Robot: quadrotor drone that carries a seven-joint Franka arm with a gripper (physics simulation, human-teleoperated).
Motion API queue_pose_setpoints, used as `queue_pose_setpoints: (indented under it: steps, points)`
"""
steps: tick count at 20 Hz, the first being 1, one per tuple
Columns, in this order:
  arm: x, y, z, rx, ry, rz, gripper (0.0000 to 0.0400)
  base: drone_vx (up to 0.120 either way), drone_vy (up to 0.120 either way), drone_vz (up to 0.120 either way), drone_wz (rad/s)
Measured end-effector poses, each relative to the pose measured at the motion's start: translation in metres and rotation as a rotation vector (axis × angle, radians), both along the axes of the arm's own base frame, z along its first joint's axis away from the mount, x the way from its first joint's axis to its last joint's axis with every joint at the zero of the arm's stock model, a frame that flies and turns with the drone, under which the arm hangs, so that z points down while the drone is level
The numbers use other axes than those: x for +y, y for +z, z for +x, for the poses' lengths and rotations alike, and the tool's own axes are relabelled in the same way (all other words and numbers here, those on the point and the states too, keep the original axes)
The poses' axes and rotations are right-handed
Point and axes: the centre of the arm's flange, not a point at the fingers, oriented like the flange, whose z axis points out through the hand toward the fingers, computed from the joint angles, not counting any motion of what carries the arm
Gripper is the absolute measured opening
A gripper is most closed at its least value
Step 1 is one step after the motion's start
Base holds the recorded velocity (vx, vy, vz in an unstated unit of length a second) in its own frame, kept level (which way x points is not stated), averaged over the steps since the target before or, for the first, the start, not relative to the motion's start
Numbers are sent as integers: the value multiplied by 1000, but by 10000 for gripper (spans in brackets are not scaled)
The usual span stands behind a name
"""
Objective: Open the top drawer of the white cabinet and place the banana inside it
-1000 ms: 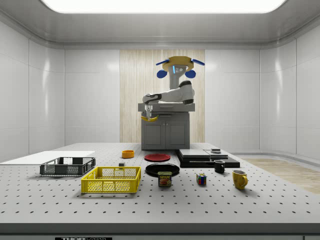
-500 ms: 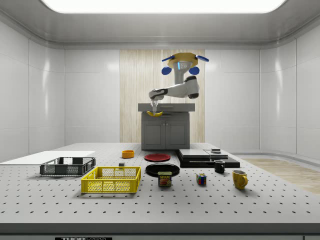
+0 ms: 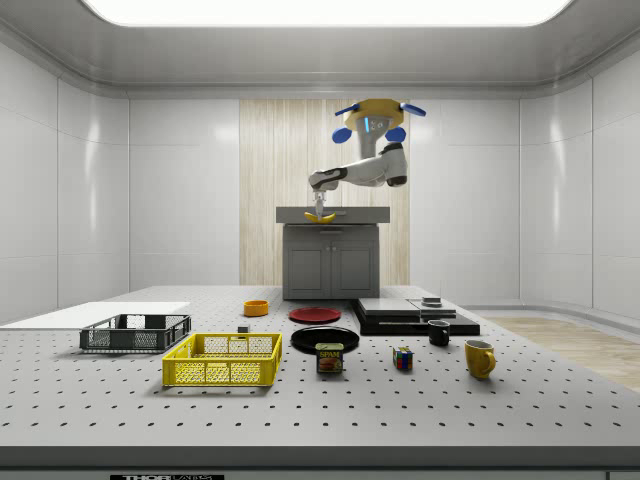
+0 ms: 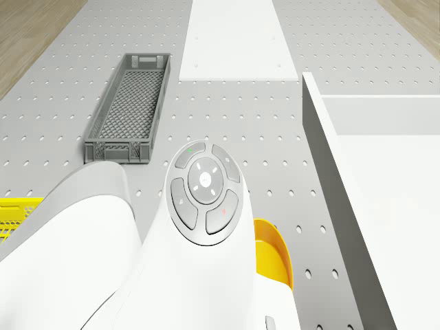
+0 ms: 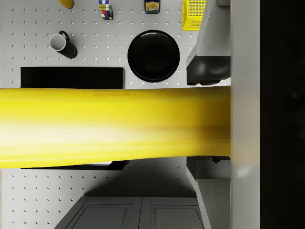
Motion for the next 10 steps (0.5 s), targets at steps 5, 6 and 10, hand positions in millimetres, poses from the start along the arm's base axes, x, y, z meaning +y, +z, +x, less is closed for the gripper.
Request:
queue_pose_setpoints:
  steps: [5,6,10]
  points:
    - [0,0,0,0,0,0,193,-120,-72,120,0]
    - [0,0,0,0,0,0,193,-120,-120,120,0]
    - [0,0,0,0,0,0,193,-120,-100,120,0]
